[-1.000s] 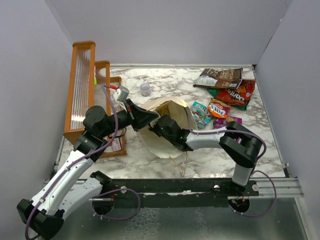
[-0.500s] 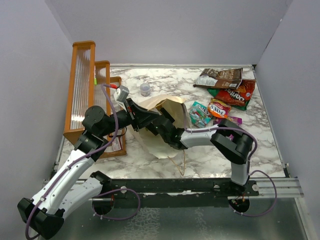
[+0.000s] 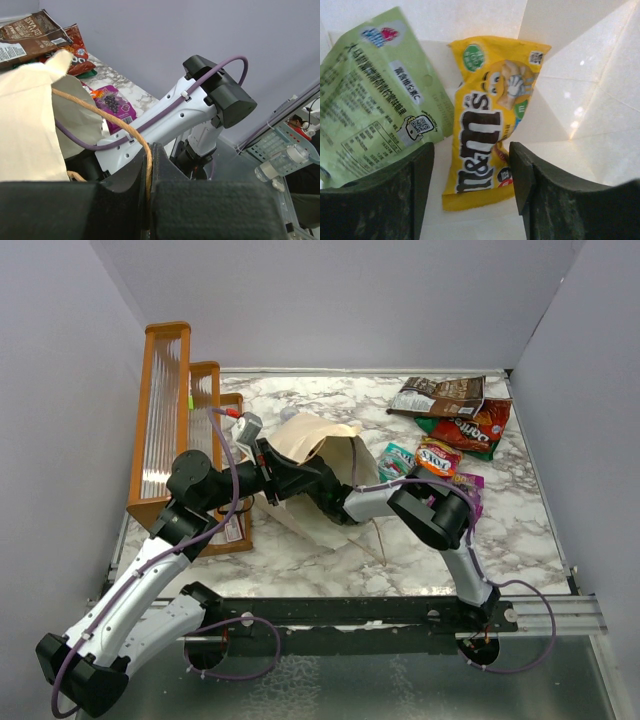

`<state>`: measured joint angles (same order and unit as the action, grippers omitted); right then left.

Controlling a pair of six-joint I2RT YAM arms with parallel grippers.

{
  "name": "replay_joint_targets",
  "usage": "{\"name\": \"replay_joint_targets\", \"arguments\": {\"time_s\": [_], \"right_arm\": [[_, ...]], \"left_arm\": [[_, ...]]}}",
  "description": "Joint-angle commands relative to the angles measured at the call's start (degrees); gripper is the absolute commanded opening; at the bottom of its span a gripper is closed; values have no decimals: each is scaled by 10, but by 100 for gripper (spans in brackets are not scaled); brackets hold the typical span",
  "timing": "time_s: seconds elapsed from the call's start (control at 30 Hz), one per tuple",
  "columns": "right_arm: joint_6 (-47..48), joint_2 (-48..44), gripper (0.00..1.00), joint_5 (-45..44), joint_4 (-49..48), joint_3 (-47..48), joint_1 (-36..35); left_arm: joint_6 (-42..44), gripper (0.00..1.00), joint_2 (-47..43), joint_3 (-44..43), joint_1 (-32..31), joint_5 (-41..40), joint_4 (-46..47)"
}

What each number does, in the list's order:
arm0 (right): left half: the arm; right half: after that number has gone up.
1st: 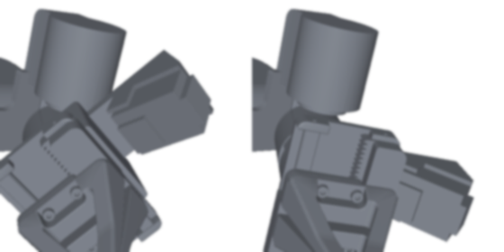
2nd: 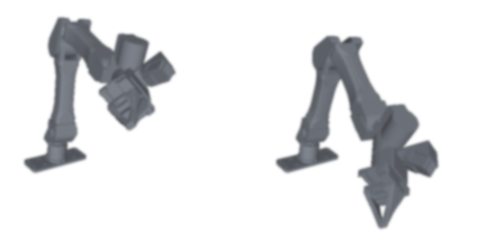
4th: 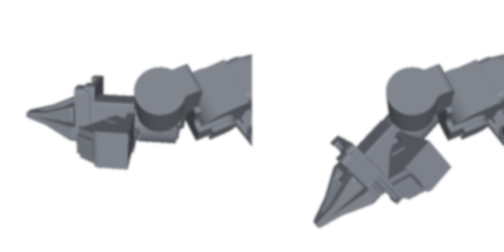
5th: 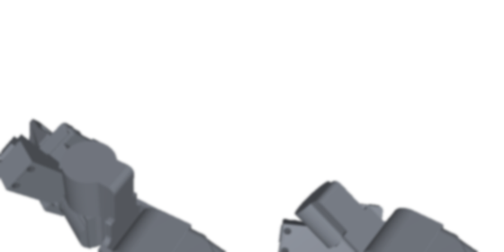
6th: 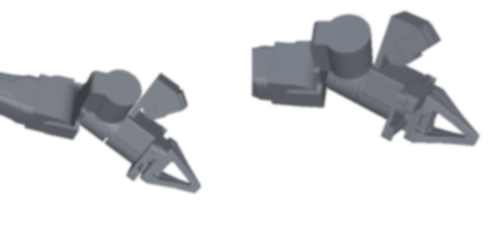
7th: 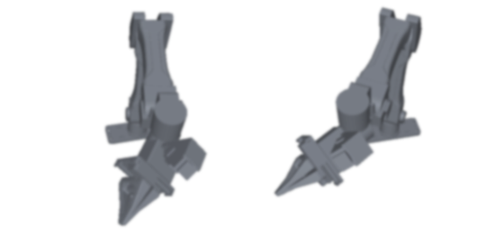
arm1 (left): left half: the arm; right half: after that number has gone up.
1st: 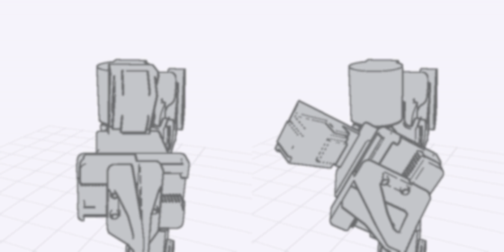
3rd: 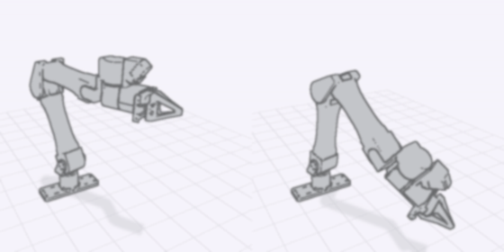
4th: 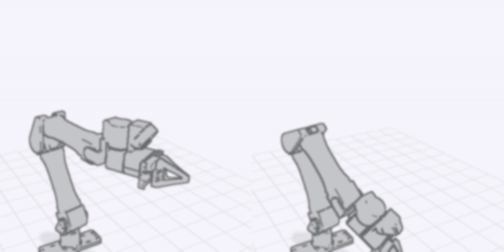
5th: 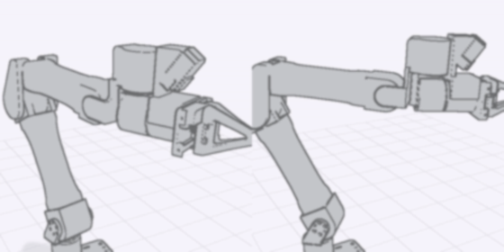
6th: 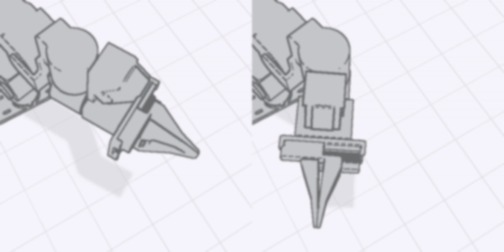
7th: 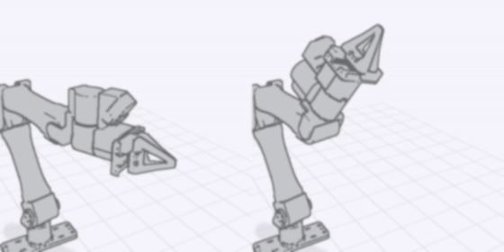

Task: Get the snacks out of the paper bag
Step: Take out the snack from the paper bag.

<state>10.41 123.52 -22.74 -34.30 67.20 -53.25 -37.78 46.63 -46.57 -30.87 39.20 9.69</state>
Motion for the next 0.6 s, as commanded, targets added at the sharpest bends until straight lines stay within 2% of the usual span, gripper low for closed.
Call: {"name": "replay_joint_targets", "arguments": {"time_s": [0.0, 0.17, 0.3, 0.43, 0.57], "right_arm": [[0, 20, 50, 48, 15, 63, 8], [36, 14, 26, 42, -11, 37, 10], [53, -21, 14, 54, -13, 9, 10], [54, -75, 11, 80, 36, -7, 8], [10, -147, 11, 141, 105, -31, -5]], "left_arm": [[0, 0, -11, -5, -2, 12, 5], [7, 0, -20, -7, -3, 4, -5], [23, 0, -24, -9, -3, -12, -30], [33, 0, -27, -8, -2, -39, -44], [35, 0, -25, -6, -3, -83, -51]]}}
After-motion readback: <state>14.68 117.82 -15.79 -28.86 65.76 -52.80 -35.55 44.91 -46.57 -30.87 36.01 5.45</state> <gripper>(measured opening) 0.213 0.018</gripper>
